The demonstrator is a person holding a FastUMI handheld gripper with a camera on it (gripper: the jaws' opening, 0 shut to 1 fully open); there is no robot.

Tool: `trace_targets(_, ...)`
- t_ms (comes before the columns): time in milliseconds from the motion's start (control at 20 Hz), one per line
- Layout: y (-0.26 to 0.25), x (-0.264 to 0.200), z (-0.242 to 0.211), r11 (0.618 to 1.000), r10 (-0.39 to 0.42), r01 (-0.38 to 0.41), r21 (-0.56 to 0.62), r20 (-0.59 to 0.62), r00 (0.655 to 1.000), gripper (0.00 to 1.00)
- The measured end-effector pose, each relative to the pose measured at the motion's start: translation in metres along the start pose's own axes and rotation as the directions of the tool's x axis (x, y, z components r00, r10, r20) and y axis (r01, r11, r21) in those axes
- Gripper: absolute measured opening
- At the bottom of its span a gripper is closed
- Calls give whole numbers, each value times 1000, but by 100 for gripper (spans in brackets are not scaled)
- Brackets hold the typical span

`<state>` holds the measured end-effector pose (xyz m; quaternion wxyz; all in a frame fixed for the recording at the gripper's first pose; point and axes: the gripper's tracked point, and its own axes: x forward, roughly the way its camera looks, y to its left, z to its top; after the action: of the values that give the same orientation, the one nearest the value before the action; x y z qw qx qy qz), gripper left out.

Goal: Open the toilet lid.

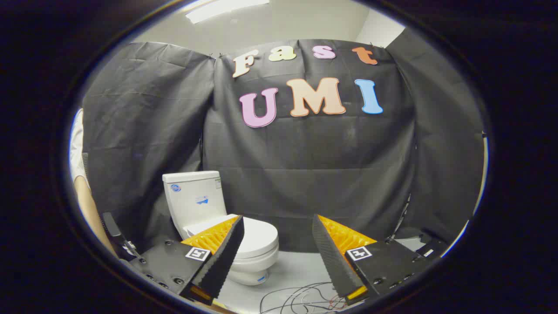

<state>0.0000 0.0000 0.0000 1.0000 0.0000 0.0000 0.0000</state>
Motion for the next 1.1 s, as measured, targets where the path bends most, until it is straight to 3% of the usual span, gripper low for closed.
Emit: trace_targets(1100, 0, 0, 0, 1000, -8, 8, 0, 1, 1000, 97)
